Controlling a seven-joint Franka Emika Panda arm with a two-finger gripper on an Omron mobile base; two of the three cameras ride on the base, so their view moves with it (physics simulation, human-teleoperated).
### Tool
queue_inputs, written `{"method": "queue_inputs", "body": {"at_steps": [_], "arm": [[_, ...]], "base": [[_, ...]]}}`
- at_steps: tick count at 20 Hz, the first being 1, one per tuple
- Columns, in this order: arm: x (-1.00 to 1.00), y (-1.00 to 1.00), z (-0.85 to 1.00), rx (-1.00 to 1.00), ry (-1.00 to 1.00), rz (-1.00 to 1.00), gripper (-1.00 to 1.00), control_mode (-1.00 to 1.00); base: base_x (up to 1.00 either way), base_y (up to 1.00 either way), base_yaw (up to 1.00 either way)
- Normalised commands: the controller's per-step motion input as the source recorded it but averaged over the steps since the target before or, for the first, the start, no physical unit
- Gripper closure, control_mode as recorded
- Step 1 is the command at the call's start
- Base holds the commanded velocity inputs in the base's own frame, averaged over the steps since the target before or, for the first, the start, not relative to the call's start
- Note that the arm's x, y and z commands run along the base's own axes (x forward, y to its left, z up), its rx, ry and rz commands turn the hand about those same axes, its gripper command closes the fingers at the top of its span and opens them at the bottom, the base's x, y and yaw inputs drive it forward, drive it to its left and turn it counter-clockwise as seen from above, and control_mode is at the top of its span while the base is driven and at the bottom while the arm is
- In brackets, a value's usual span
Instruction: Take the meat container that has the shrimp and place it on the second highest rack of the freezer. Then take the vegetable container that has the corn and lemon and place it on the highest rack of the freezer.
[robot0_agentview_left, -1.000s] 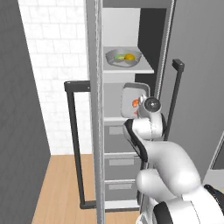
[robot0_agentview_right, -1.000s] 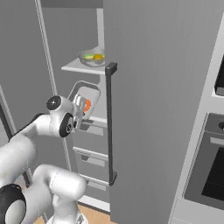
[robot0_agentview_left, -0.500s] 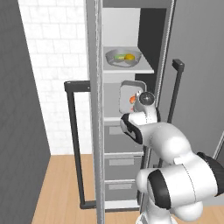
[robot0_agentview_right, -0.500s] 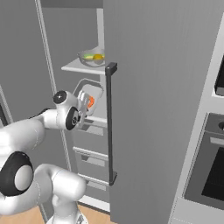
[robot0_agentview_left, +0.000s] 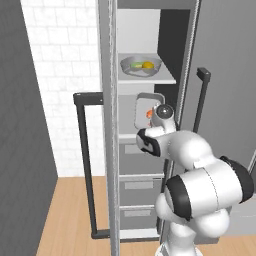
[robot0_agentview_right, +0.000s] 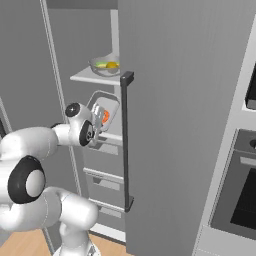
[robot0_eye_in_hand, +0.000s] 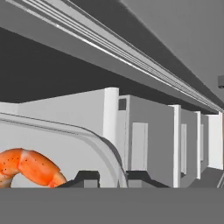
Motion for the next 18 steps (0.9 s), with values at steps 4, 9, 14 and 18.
{"method": "queue_inputs", "body": {"at_steps": [4, 9, 14, 18], "arm": [[0.27, 0.0, -0.11, 0.0, 0.0, 0.0, 1.0, -1.0], [0.33, 0.0, -0.06, 0.01, 0.01, 0.0, 1.0, -1.0], [0.34, -0.01, -0.02, 0.03, 0.07, 0.0, 1.0, -1.0], [0.58, -0.01, -0.12, 0.0, 0.02, 0.0, 1.0, -1.0]], "base": [[0.0, 0.0, 0.0], [0.0, 0.0, 0.0], [0.0, 0.0, 0.0], [0.0, 0.0, 0.0]]}}
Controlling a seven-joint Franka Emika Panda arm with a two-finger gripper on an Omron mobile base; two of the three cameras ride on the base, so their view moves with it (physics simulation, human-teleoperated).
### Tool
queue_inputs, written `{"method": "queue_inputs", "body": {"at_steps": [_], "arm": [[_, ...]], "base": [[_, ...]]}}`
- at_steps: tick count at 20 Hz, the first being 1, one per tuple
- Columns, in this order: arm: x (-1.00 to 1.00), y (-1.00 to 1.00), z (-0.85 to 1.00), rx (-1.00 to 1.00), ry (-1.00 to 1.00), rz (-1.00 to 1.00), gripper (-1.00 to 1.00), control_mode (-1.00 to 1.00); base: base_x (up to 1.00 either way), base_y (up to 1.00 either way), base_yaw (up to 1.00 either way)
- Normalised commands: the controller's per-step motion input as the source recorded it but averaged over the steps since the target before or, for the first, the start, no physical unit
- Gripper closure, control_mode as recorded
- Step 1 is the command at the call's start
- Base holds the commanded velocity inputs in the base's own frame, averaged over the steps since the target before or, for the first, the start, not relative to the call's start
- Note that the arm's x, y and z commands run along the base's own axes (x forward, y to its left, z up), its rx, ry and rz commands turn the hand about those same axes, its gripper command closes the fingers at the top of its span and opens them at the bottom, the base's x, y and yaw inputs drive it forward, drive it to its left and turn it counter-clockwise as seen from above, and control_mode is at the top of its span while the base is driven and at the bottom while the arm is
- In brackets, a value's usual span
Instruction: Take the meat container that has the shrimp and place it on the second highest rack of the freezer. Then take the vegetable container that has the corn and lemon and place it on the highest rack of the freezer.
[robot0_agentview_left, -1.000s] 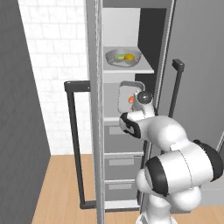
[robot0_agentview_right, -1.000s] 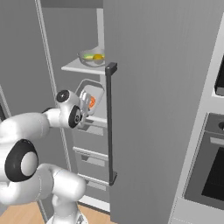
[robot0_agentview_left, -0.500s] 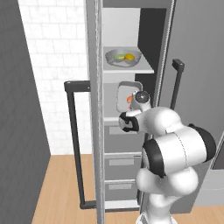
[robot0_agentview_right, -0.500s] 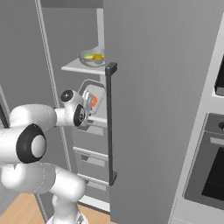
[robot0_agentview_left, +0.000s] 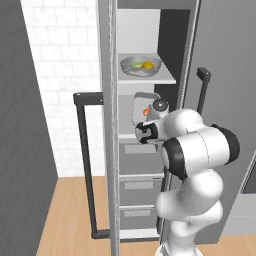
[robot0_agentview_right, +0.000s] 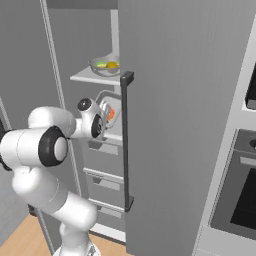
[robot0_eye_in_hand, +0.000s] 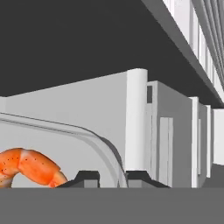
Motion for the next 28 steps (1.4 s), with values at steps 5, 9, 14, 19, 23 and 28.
{"method": "queue_inputs", "body": {"at_steps": [5, 9, 14, 19, 23, 28], "arm": [[0.51, 0.0, -0.11, 0.0, 0.01, 0.0, -1.0, -1.0], [0.39, 0.0, -0.11, 0.0, 0.05, 0.0, -1.0, -1.0], [0.35, -0.01, -0.17, 0.0, 0.0, 0.0, -1.0, -1.0], [-0.47, -0.12, 0.02, 0.1, 0.0, 0.0, -1.0, -1.0], [-1.0, -0.2, 0.28, 0.18, 0.0, 0.0, -1.0, -1.0], [-0.78, -0.1, 0.91, 0.06, -0.03, 0.01, -1.0, -1.0]], "base": [[0.0, 0.0, 0.0], [0.0, 0.0, 0.0], [0.0, 0.0, 0.0], [0.0, 0.0, 0.0], [0.0, 0.0, 0.0], [0.0, 0.0, 0.0]]}}
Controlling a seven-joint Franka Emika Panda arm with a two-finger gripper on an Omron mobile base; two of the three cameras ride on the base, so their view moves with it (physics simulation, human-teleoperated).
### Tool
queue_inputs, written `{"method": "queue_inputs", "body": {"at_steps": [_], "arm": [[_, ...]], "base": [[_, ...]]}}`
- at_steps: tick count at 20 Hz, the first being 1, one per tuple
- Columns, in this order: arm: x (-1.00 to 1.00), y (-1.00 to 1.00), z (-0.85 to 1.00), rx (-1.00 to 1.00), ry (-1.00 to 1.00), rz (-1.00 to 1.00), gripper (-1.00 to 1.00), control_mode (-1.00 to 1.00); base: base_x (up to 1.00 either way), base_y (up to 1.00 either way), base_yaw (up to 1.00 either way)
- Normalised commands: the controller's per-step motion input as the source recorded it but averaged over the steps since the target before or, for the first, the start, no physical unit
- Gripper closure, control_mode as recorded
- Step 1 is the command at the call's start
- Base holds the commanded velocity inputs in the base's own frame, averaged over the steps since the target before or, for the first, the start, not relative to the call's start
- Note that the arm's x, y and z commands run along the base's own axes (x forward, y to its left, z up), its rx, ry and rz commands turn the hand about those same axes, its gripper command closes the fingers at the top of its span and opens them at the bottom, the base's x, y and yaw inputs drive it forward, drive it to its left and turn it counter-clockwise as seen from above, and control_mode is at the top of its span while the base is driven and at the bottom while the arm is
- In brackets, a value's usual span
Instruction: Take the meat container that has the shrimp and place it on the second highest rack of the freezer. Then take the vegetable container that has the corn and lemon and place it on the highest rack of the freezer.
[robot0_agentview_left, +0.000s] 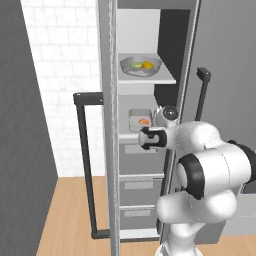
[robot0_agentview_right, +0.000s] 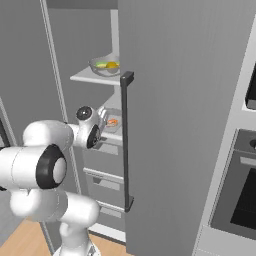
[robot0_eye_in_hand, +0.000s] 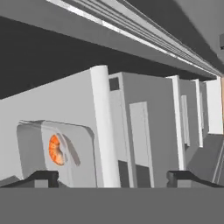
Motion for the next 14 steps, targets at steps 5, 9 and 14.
{"method": "queue_inputs", "body": {"at_steps": [5, 9, 14], "arm": [[-0.74, -0.06, 1.0, 0.0, 0.0, 0.15, -1.0, -1.0], [-0.93, 0.0, 1.0, 0.0, 0.09, 0.15, -1.0, -1.0], [-1.0, 0.0, 1.0, -0.01, 0.15, 0.16, -1.0, -1.0]], "base": [[0.0, 0.0, 0.0], [0.0, 0.0, 0.0], [0.0, 0.0, 0.0]]}}
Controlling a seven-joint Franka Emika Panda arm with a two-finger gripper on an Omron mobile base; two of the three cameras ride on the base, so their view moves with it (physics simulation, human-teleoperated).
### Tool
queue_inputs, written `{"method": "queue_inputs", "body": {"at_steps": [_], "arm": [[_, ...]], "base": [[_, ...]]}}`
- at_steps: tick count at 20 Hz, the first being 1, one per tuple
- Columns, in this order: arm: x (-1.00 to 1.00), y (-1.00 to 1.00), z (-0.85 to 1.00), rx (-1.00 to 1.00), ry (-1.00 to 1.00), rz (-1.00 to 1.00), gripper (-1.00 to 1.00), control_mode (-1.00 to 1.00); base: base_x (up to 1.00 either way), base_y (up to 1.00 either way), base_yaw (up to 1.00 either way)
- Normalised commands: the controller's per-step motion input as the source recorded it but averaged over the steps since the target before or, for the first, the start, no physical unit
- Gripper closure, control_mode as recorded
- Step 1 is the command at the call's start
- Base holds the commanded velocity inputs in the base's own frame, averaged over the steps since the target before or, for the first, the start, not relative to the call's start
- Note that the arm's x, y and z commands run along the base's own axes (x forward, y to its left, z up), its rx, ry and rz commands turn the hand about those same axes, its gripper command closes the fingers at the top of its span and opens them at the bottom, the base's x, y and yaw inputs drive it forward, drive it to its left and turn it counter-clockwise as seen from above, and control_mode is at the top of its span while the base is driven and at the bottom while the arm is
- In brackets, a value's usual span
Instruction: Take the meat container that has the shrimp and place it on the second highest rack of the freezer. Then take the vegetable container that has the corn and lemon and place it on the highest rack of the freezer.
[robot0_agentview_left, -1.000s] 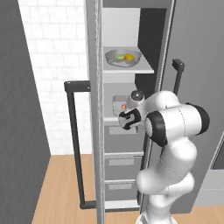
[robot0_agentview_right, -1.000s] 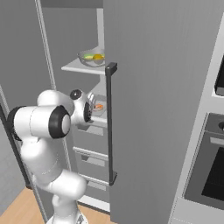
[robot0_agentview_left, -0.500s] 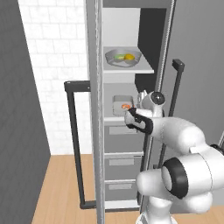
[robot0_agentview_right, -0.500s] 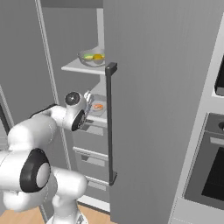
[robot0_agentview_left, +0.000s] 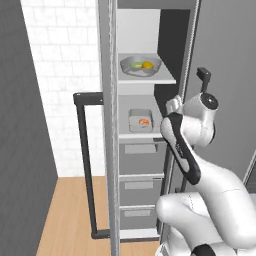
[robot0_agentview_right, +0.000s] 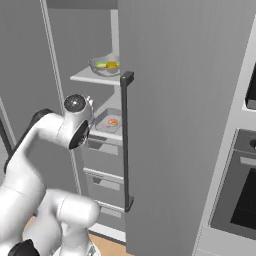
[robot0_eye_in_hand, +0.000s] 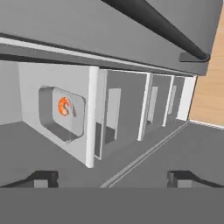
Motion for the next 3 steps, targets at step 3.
{"method": "queue_inputs", "body": {"at_steps": [3], "arm": [[-1.0, 0.0, 1.0, -0.07, 0.14, 0.17, -1.0, -1.0]], "base": [[0.0, 0.0, 0.0]]}}
